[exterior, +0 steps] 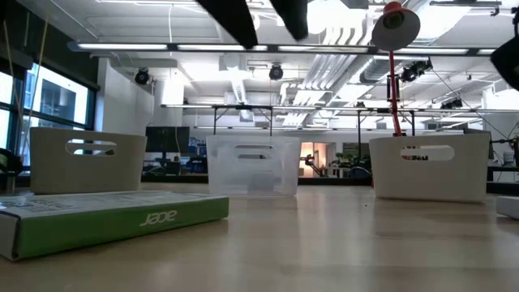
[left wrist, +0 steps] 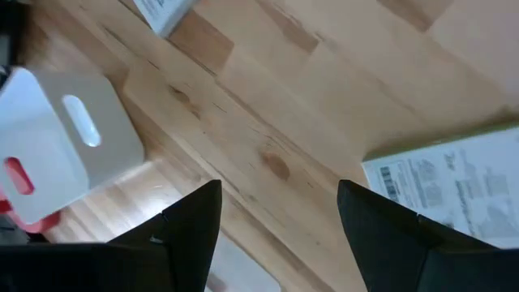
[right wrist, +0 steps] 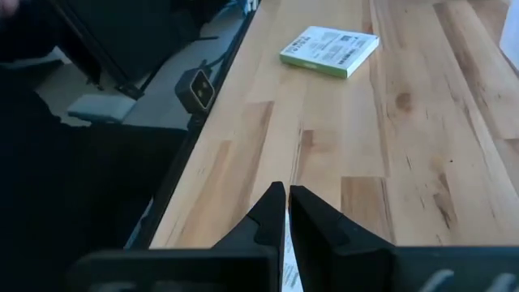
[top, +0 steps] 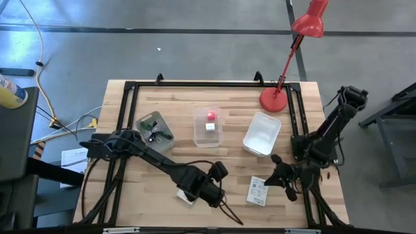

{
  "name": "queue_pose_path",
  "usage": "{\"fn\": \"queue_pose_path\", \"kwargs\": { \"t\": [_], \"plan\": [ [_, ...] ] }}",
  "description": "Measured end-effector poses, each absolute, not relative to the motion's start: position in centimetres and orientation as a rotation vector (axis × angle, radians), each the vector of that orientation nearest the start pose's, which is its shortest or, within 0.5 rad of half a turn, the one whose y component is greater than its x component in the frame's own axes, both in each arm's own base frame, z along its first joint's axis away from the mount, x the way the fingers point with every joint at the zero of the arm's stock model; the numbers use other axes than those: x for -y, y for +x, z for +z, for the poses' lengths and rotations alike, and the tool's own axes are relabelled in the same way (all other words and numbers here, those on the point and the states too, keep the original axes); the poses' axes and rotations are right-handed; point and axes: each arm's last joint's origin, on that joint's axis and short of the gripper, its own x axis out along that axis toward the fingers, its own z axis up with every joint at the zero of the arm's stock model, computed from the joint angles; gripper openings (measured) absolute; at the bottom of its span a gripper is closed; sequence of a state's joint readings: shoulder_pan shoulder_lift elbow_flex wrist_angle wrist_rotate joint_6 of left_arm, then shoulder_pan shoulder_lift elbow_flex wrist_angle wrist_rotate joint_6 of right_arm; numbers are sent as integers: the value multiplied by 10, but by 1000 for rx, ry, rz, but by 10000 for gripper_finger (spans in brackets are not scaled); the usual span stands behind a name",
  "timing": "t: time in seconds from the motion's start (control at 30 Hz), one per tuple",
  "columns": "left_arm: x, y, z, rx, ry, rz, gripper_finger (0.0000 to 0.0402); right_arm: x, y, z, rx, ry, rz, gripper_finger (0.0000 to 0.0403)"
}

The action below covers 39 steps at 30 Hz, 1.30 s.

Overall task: Pick and place items into bin
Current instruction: Put the right card reader box into the white bin

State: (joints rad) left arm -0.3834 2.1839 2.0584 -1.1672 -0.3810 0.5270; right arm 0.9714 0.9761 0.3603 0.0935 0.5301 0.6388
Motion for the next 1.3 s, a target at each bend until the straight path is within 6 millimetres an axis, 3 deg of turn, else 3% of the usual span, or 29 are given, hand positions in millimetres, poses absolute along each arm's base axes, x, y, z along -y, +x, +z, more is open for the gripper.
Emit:
{"fn": "queue_pose_path", "kwargs": {
  "t": [0.17, 0.27, 0.5, 0.93, 1.1, 1.3],
  "plan": [
    [153, 422, 231, -1215, 919, -314, 232, -156, 109, 176, -512, 279, 258, 12],
    [153, 423, 226, -1207, 915, -310, 232, -161, 108, 167, -550, 302, 237, 12],
    [157, 433, 229, -1091, 925, -302, 232, -168, 110, 150, -636, 423, 170, 12],
    [158, 436, 231, -1053, 964, -323, 232, -172, 112, 151, -668, 619, 165, 12],
    [150, 445, 224, -1014, 818, -260, 232, -171, 112, 151, -654, 557, 176, 12],
    [122, 458, 199, -968, 579, -230, 232, -167, 110, 146, -675, 476, 137, 12]
  ]
}}
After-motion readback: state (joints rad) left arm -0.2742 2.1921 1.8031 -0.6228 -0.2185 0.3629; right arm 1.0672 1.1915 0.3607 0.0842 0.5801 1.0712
